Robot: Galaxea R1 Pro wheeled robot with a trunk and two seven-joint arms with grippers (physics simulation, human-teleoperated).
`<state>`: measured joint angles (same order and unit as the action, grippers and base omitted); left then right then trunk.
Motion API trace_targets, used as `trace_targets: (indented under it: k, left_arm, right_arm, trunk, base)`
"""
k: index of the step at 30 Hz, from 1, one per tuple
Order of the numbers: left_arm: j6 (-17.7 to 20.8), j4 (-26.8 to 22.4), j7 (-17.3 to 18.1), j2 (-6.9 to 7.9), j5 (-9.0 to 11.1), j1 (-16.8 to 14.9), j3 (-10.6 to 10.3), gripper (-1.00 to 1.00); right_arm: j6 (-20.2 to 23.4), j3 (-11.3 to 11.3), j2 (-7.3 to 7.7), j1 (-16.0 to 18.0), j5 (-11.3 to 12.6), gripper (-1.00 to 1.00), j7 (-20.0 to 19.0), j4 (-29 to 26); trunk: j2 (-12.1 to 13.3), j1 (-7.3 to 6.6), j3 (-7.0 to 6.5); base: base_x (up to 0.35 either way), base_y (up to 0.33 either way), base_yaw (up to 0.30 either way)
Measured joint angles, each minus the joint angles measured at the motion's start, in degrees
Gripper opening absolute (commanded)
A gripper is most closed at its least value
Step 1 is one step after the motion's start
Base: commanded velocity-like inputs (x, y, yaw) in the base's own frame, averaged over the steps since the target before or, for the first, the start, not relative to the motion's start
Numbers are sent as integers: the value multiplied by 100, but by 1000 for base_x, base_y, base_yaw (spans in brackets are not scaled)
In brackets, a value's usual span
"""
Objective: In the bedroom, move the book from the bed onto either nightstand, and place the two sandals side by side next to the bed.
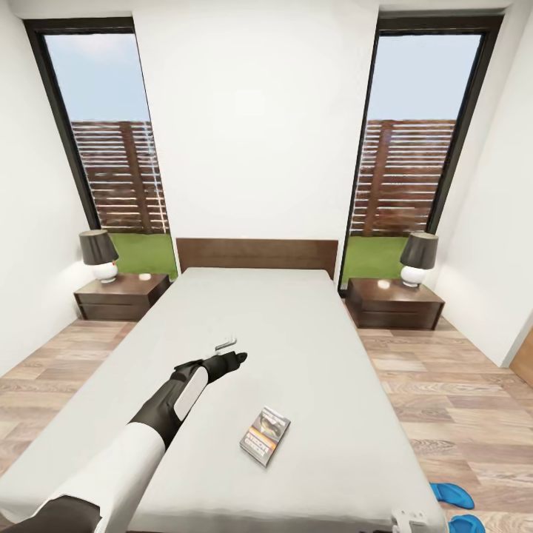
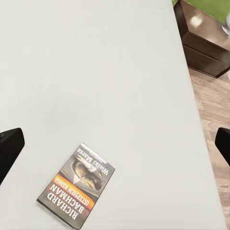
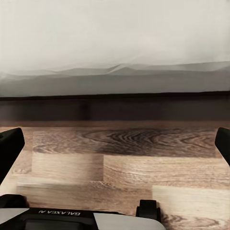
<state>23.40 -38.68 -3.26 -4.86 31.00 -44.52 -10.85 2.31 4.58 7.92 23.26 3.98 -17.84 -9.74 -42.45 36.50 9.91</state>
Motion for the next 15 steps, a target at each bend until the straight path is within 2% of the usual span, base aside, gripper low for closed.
trace_targets:
  k: [4, 12, 15]
  left_arm:
    - [-4, 0, 0, 0, 1, 0, 0, 100]
    - [-4, 0, 0, 0, -4, 0, 0, 100]
    - [-3, 0, 0, 0, 0, 0, 0, 100]
  right_arm:
    - [0, 0, 0, 0, 0, 100, 0, 0]
    - [0, 0, 0, 0, 0, 100, 0, 2]
    - [0, 0, 0, 0, 0, 100, -1, 0]
  trunk:
    - [0, -2, 0]
    - [0, 1, 0]
    - [-1, -1, 0]
  base:
    - [219, -43, 0]
    - [54, -9, 0]
    - [227, 0, 0]
